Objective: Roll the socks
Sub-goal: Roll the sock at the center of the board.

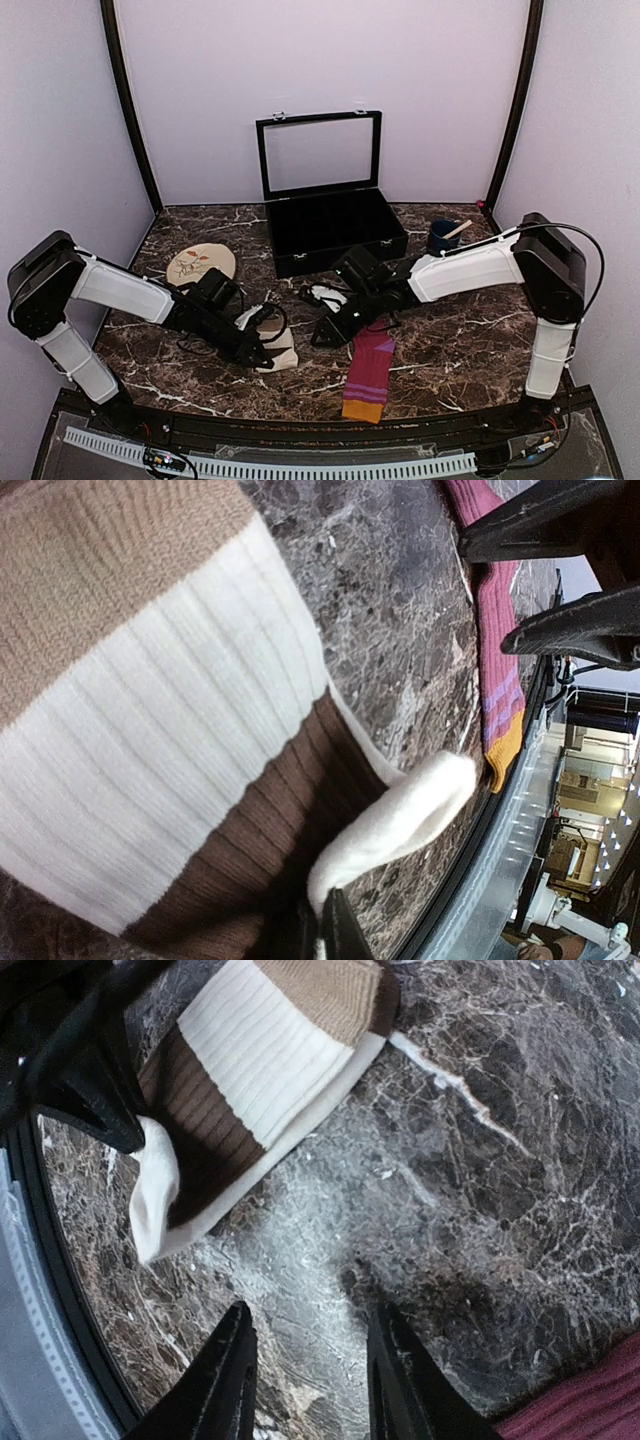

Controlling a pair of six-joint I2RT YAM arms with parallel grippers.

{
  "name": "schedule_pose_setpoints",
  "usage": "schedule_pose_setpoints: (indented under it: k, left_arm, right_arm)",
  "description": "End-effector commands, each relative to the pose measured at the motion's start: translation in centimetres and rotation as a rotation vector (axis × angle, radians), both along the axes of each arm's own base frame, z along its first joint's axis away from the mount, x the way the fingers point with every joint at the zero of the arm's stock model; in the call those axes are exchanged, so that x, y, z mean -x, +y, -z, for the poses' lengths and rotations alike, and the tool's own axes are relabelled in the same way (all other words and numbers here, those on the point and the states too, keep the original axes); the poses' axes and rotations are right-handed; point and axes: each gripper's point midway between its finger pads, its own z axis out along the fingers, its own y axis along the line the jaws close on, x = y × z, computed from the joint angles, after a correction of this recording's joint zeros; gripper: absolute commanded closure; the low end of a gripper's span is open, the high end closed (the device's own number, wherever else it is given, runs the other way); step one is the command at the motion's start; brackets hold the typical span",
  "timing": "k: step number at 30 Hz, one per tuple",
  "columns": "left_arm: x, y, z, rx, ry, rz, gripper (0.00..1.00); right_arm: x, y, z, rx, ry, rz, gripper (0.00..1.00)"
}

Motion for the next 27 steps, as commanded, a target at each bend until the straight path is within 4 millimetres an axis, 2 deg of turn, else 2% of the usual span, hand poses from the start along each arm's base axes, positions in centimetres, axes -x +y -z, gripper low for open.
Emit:
schedule_pose_setpoints:
  k: [1, 9, 13, 17, 18, 23, 27]
  left_arm:
    - [0.4, 0.2, 0.3, -0.006, 0.059, 0.008, 1.0]
    - [0.3, 0.1, 0.6, -0.003, 0.085, 0.015, 1.0]
    - [0.2, -0.1, 0.2, 0.018, 0.099, 0.039, 1.0]
    - [0.2, -0.1, 0.3, 0.022, 0.108, 0.051, 1.0]
    - [0.2, -0.1, 0.3, 0.025, 0.111, 0.053, 1.0]
    - [0.3, 0.1, 0.6, 0.028, 0.122, 0.063, 1.0]
    - [0.4, 0.1, 0.7, 0.033, 0.131, 0.068, 1.0]
  right_arm:
    - [0.5, -0.1, -1.0, 0.037, -0.261, -0.061, 0.64]
    - [3.3, 1.5, -2.2, 0.071, -0.508, -0.211, 0.54]
    - [4.3, 2.5, -2.4, 0.097, -0.561, -0.273, 0.53]
    - [5.4, 2.8, -1.6, 0.135, -0.611, -0.326, 0.53]
    - [5.4, 3.6, -2.6, 0.117, -0.636, -0.329, 0.52]
    - [6.3, 4.7, -2.8, 0.124, -0.682, -0.381, 0.52]
    - [6.7, 5.4, -2.0, 0.146, -0.698, -0.429, 0.52]
